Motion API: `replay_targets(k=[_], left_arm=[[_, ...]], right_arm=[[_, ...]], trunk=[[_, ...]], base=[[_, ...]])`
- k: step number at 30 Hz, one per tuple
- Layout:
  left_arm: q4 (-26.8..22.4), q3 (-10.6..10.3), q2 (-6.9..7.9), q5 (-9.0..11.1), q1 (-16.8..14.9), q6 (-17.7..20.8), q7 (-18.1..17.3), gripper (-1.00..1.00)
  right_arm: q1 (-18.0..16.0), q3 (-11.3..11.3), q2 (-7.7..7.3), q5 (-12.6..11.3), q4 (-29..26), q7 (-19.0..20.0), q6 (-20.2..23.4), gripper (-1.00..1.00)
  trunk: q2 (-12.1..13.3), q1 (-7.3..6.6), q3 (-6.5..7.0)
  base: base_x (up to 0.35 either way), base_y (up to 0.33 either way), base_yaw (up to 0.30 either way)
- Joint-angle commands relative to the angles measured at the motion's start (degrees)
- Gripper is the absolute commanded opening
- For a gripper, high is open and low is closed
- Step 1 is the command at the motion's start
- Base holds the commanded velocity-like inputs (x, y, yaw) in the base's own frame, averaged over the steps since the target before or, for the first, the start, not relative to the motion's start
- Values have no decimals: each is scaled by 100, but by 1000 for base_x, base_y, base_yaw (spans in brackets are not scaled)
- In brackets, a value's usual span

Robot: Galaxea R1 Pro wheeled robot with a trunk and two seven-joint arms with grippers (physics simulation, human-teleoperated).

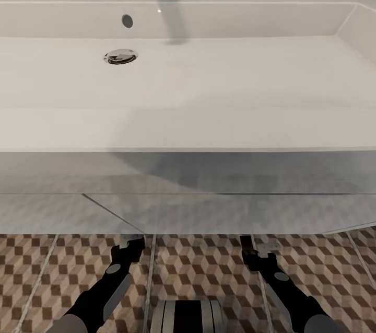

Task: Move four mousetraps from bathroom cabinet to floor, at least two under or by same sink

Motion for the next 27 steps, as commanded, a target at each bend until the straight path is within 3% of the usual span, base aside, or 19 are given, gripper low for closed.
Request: replay_targets(k=[1,18,27], left_arm=[[-1,-50,9,48,-5,-27,64,-100],[-1,-54,-8,54,-5,-28,61,-100],[-2,-54,-6,62,-5,-55,67,-100]], right_arm=[[-3,45,-7,-81,4,-6,-25,-100],[-3,45,-7,-70,4,-6,-50,-100],[-3,42,-24,-63,-12,-6,-370,-100]], trunk=[[-1,-1,-3],[-1,-1,-3],[-1,-1,-3]], base=[[0,0,0],[0,0,0],[0,0,0]])
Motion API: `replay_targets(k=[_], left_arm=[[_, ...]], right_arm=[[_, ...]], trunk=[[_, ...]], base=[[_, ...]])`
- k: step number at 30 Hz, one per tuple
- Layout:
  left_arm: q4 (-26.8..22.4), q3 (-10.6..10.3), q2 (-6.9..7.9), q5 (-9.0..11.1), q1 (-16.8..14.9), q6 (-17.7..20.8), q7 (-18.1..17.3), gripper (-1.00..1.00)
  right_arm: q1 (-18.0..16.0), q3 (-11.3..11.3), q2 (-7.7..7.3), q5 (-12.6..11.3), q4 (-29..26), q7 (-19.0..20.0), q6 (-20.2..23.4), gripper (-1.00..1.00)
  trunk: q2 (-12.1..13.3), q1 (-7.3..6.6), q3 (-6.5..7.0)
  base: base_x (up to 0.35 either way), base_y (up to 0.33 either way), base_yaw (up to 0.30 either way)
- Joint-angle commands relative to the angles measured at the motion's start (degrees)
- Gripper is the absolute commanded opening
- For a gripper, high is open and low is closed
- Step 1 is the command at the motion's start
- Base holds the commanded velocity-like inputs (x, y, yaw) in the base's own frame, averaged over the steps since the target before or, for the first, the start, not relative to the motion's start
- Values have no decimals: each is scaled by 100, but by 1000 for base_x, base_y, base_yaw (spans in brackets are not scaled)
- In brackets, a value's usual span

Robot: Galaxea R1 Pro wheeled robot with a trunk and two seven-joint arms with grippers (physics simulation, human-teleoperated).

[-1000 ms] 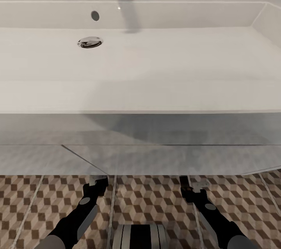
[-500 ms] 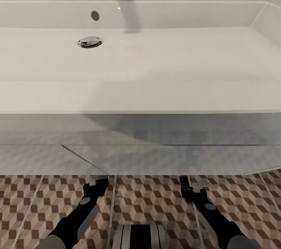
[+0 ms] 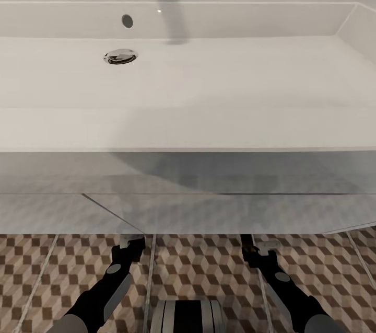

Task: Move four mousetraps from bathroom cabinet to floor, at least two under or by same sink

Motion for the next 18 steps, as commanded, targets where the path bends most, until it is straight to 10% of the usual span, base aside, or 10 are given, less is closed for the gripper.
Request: replay_targets(k=[1,18], left_arm=[[-3,-49,11,50,-5,-37,66,-100],[-8,-58,3,48,-5,-360,78,-100]], right_arm=[[-3,47,-8,-81,4,-5,-36,-100],[-3,48,-1,-82,1,-5,-58,-100]], trunk=[[-1,-1,-3],[-1,-1,-3]], base=[[0,0,0],[0,0,0]])
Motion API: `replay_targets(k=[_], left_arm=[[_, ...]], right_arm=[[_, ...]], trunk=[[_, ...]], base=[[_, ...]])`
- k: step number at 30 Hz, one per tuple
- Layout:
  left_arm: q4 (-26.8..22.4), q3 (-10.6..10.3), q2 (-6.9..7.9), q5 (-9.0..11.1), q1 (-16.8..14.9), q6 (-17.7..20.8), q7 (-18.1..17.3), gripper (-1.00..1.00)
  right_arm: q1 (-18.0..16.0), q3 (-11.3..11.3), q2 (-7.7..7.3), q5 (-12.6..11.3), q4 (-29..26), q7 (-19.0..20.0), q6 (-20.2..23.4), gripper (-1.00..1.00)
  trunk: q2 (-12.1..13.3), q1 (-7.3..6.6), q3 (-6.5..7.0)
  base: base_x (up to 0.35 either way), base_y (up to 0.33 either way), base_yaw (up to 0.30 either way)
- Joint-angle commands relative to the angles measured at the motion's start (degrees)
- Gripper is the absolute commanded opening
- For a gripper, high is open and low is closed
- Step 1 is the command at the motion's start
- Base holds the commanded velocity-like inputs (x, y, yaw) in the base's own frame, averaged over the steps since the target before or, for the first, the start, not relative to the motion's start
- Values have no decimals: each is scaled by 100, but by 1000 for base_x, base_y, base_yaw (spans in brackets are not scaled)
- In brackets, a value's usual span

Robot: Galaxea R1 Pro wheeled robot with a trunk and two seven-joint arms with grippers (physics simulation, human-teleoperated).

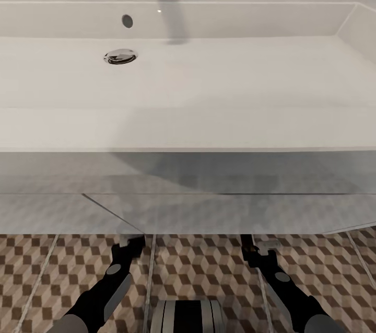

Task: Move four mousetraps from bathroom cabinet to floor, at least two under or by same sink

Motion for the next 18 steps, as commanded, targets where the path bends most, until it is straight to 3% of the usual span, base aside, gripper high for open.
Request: replay_targets(k=[1,10,18], left_arm=[[0,-49,9,48,-5,-68,68,-100],[0,-34,29,31,-5,-235,92,-100],[3,-32,21,-173,-5,-290,85,-100]], right_arm=[[-3,45,-7,-81,5,-5,-24,-100],[-3,46,-6,-83,6,-5,-24,-100],[-3,46,-6,-85,6,-5,-24,-100]], trunk=[[-1,-1,-3],[-1,-1,-3],[-1,-1,-3]], base=[[0,0,0],[0,0,0],[0,0,0]])
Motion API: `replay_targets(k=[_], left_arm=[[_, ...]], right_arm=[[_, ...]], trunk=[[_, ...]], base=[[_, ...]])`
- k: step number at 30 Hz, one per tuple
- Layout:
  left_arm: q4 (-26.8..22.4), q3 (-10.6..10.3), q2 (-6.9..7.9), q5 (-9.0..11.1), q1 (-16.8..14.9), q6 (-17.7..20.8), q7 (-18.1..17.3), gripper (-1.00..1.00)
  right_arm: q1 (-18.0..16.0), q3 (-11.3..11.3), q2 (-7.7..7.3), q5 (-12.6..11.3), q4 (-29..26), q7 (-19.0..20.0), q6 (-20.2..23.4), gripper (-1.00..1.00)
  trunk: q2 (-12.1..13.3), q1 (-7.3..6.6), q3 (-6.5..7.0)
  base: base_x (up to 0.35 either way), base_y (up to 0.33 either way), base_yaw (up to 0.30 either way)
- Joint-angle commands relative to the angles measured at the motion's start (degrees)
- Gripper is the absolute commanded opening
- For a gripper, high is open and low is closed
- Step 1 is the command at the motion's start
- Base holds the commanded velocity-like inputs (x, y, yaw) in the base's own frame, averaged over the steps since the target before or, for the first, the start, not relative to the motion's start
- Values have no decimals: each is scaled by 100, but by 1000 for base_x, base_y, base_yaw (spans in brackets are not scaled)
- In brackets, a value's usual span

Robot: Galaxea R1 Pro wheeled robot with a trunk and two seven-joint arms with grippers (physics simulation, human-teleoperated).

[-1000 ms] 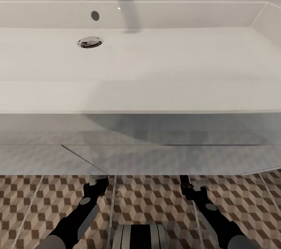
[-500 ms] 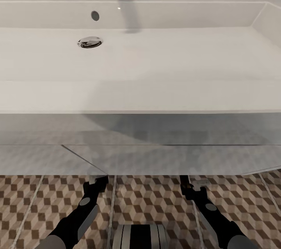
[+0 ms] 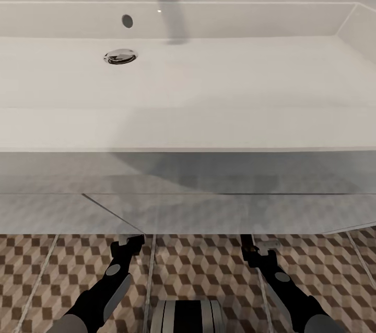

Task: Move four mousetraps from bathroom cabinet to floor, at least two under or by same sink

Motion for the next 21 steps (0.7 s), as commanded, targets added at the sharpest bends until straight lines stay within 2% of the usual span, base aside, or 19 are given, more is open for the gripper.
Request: replay_targets(k=[1,10,21], left_arm=[[0,-50,8,35,-5,-29,58,-100],[3,-43,1,20,-5,-37,43,-100],[3,-34,-2,25,-5,-67,43,-100]], right_arm=[[-3,45,-7,-80,4,-5,-24,-100],[-3,45,-7,-79,4,-5,-24,-100],[-3,45,-7,-77,4,-5,-24,-100]], trunk=[[-1,-1,-3],[-1,-1,-3],[-16,27,-247]], base=[[0,0,0],[0,0,0],[0,0,0]])
